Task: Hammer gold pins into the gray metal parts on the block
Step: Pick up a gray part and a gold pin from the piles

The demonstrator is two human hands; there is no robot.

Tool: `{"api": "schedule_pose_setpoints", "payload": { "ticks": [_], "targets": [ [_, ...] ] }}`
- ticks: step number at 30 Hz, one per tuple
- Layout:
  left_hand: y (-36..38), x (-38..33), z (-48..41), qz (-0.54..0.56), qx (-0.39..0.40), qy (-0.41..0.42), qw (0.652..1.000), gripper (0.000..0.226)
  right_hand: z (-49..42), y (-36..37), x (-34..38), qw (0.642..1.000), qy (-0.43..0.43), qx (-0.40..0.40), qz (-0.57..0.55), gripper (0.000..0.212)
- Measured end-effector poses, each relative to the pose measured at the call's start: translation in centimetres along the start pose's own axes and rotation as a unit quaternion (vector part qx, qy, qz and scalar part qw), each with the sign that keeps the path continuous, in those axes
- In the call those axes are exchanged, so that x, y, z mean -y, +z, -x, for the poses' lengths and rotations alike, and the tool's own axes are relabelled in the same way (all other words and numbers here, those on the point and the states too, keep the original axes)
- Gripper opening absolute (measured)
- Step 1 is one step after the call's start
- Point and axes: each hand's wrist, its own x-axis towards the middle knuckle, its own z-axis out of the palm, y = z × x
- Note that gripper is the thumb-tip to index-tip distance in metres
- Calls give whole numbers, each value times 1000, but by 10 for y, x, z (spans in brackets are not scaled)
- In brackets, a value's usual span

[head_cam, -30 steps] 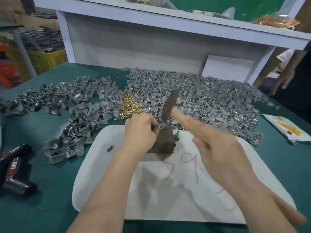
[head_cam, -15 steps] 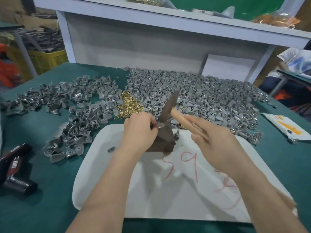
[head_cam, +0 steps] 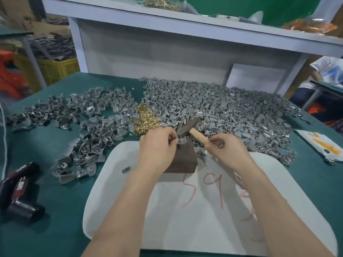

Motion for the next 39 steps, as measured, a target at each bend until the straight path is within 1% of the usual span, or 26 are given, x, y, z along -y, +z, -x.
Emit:
{"api": "schedule_pose_setpoints", "payload": {
  "ticks": [2, 3, 4, 5, 7, 8, 9, 10, 11, 12, 13, 14, 15, 16, 17, 18, 20, 22, 24, 26, 28, 32, 33, 35, 37, 39],
  "targets": [
    [0, -1, 2, 32, -2, 4, 999, 8, 5, -1, 11, 997, -43, -62, -16, 36],
    [1, -1, 2, 49, -4, 7, 999, 8, 8, -2, 21, 993, -78, -84, -42, 32],
    [1, -2, 2, 69, -6, 11, 998, 8, 11, -2, 32, 988, -111, -79, -77, 23],
    [1, -2, 1, 87, -10, 15, 996, 9, 12, 0, 43, 984, -136, -44, -111, 15],
    [2, -2, 0, 109, -23, 20, 994, 13, 10, 7, 63, 977, -151, 41, -146, 14],
    [2, -2, -1, 118, -35, 18, 992, 15, 6, 10, 70, 976, -140, 49, -161, 13],
    [1, -1, -1, 134, -52, 11, 990, 18, -1, 9, 75, 975, -124, 25, -181, 11],
    [0, -1, -2, 157, -75, -2, 985, 23, -11, 5, 79, 975, -101, -26, -198, 14],
    [-1, 0, -2, 182, -101, -19, 978, 28, -25, -1, 82, 971, -67, -91, -213, 24],
    [-2, 1, -3, 207, -125, -38, 969, 32, -39, -10, 84, 964, -27, -142, -223, 40],
    [-3, 2, -5, 234, -148, -56, 959, 33, -53, -17, 85, 966, 17, -158, -204, 58],
    [-5, 2, -5, 263, -170, -72, 947, 31, -63, -21, 89, 976, 52, -143, -155, 73],
    [-6, 2, -6, 291, -192, -85, 933, 29, -69, -20, 95, 986, 62, -115, -105, 82],
    [-8, 3, -7, 316, -217, -96, 919, 27, -72, -13, 104, 993, 45, -83, -67, 85],
    [-10, 3, -8, 337, -242, -106, 904, 25, -70, -2, 112, 998, -3, -53, -45, 84],
    [-12, 4, -9, 356, -265, -115, 889, 24, -65, 11, 123, 996, -75, -25, -31, 78],
    [-15, 8, -10, 389, -306, -130, 859, 24, -58, 42, 146, 978, -205, 48, 16, 52],
    [-17, 12, -11, 411, -333, -154, 834, 25, -57, 70, 165, 951, -262, 128, 106, 26],
    [-17, 17, -12, 434, -349, -183, 810, 25, -59, 89, 179, 931, -268, 188, 163, 15],
    [-16, 21, -13, 463, -354, -208, 786, 26, -64, 98, 188, 929, -257, 195, 181, 17],
    [-15, 23, -14, 481, -353, -222, 771, 25, -69, 102, 192, 938, -230, 188, 178, 19],
    [-15, 25, -14, 497, -352, -233, 758, 23, -66, 101, 191, 956, -215, 156, 123, 30],
    [-15, 26, -15, 498, -353, -236, 756, 23, -64, 97, 188, 964, -215, 137, 77, 33],
    [-15, 26, -15, 494, -346, -231, 764, 26, -58, 82, 178, 975, -189, 98, -69, 42],
    [-15, 24, -14, 475, -321, -203, 794, 32, -52, 60, 169, 963, -140, 79, -216, 46],
    [-14, 19, -14, 434, -277, -157, 843, 33, -47, 42, 161, 940, -98, 109, -307, 43]
  ]
}}
